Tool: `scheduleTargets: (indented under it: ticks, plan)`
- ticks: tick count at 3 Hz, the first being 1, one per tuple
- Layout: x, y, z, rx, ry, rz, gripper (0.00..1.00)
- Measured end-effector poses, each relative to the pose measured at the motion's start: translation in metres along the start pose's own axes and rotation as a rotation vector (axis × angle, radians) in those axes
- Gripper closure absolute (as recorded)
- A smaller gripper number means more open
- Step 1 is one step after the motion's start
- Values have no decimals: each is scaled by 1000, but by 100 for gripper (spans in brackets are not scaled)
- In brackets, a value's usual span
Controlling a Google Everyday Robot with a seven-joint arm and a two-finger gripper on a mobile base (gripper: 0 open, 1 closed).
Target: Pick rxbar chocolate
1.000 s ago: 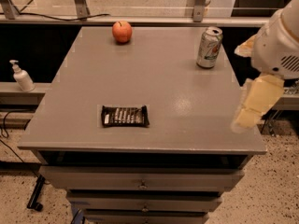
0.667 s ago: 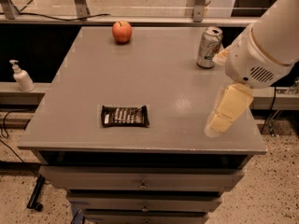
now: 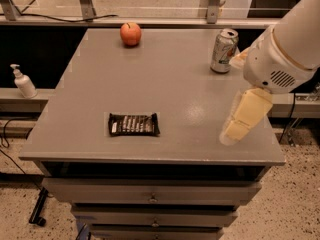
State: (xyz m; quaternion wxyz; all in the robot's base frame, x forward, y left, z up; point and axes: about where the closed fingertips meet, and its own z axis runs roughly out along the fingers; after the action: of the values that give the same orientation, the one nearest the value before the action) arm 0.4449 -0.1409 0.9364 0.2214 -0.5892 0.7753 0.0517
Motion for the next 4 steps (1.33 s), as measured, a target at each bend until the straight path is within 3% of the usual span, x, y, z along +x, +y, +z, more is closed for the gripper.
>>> scheduleTargets:
  ticks: [1, 3, 4]
  plan:
    - [-19, -1, 34, -12, -59, 12, 0]
    - [-92, -13, 115, -34, -182, -7, 0]
    - [-110, -9, 145, -62, -199, 3, 0]
